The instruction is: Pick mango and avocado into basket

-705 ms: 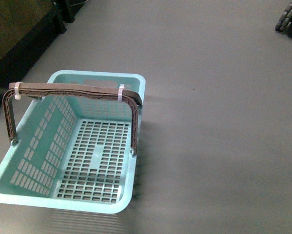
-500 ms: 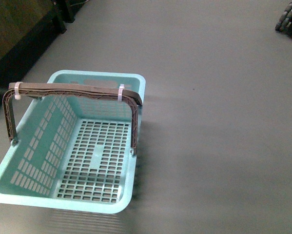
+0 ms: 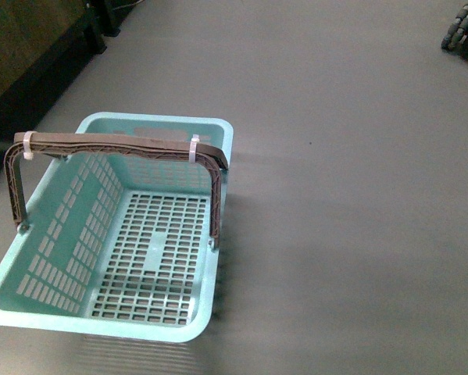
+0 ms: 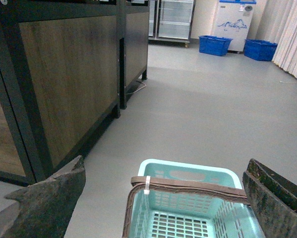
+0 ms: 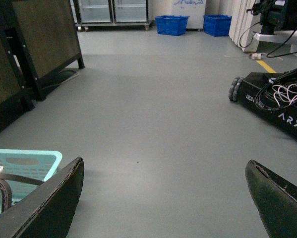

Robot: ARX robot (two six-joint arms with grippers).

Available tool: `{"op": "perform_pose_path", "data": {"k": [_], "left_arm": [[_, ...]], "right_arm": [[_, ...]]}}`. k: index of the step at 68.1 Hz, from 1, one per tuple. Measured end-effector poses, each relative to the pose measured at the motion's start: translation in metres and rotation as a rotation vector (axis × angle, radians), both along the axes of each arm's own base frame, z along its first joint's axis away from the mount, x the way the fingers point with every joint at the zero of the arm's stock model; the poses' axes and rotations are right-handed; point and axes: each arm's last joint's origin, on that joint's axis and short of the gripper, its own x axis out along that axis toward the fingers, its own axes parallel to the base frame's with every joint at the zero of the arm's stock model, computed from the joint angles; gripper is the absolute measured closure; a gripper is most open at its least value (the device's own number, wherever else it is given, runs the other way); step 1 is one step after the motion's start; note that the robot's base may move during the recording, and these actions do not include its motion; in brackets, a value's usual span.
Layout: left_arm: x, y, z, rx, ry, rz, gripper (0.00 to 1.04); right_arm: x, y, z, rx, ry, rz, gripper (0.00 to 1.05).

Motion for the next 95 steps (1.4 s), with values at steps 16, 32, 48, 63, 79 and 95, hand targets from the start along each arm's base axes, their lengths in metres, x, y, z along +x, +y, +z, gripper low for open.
{"op": "perform_pose_path", "data": {"k": [16,32,48,63,79,95], "left_arm": [[0.032,-0.001,0.015,-0.588,0.280,-0.008,0.08],[0.099,-0.009,-0.016,-1.082,0.421,0.191,0.08],[0.148,-0.033,-0.069,-1.274,0.533,0.368,0.08],[0.203,-0.054,-0.100,-1.284,0.598,0.403,0.08],[0.244,-0.077,-0.116,-1.268,0.621,0.371,0.08],[0.268,-0.090,-0.138,-1.272,0.646,0.392,0.08]], "right_arm": [[0.000,0.000,0.000,0.000,0.000,0.000,0.09],[0.000,0.000,0.000,0.000,0.000,0.000,0.09],[0.000,0.000,0.000,0.000,0.000,0.000,0.09],[0.000,0.000,0.000,0.000,0.000,0.000,0.09],[0.000,0.000,0.000,0.000,0.000,0.000,0.09],[0.000,0.000,0.000,0.000,0.000,0.000,0.09]]}}
